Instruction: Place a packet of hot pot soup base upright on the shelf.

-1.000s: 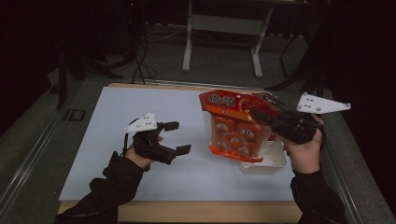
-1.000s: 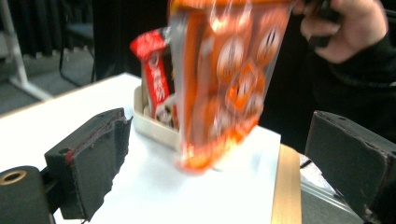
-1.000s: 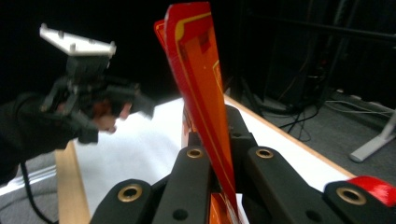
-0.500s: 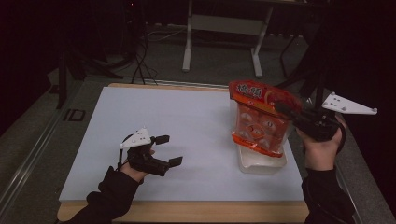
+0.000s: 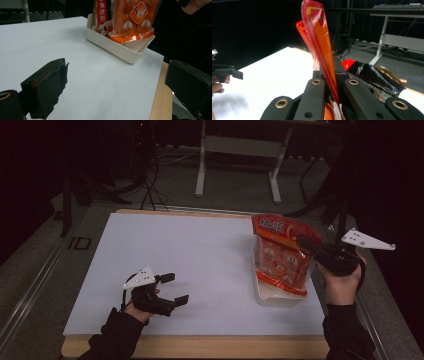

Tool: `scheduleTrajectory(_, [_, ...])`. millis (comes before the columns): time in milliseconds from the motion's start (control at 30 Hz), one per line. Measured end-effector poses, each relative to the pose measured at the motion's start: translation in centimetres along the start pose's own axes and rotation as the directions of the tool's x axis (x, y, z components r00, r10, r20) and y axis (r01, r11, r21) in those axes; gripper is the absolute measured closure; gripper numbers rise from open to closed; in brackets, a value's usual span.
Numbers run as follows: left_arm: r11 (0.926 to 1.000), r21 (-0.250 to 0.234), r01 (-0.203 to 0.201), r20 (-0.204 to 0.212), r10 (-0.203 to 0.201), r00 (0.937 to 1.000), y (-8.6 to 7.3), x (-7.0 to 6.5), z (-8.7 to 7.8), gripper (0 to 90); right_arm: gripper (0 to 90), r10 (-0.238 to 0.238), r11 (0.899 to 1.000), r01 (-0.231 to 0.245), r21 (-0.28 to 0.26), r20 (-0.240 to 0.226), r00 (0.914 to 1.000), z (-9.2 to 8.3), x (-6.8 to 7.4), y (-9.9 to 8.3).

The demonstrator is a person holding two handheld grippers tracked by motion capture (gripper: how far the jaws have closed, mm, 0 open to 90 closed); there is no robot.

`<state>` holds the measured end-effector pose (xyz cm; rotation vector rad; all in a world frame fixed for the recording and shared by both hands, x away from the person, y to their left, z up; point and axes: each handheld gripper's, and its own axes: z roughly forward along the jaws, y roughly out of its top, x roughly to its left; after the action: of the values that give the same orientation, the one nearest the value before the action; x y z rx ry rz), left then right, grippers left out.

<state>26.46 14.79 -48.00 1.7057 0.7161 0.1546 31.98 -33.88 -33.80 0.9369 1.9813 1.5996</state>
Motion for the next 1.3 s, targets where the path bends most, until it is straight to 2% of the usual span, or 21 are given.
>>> scheduleTrajectory(100, [0.9999,0.016,0.007,-0.001,-0.006,1.0000,-0.5,0.2,0.1,4.4,90.0,0.013,1.000,-0.013,0.007,0.002,0.9999,0.1,-0.2,-0.6])
scheduleTrajectory(267, [0.9995,0.029,-0.016,0.000,0.016,0.9999,-1.5,0.3,0.6,4.5,90.0,0.057,0.998,-0.057,-0.014,-0.002,0.9984,-0.1,-0.6,-1.4])
scheduleTrajectory(433, [0.9992,0.039,0.006,0.002,-0.006,1.0000,-2.3,0.5,0.8,4.5,90.0,0.055,0.998,-0.055,-0.011,0.001,0.9985,-0.4,-0.7,-1.6])
scheduleTrajectory(733, [0.9992,0.035,0.019,-0.015,-0.018,0.9997,-2.5,0.8,0.7,4.5,90.0,0.067,0.998,-0.067,-0.021,0.011,0.9977,-1.2,-1.1,-2.2])
scheduleTrajectory(967, [0.9990,0.036,0.027,-0.017,-0.026,0.9995,-2.6,0.9,0.8,4.5,90.0,0.073,0.997,-0.073,-0.006,0.013,0.9972,-0.9,-1.2,-2.9])
scheduleTrajectory(1100, [0.9990,0.038,0.023,-0.019,-0.022,0.9996,-2.7,0.9,0.8,4.5,90.0,0.089,0.995,-0.090,0.036,0.014,0.9959,-0.1,-1.6,-4.3])
scheduleTrajectory(1300, [0.9987,0.045,0.024,-0.019,-0.023,0.9996,-2.8,0.9,0.8,4.5,90.0,0.086,0.995,-0.087,0.054,0.025,0.9960,-0.1,-1.7,-5.2])
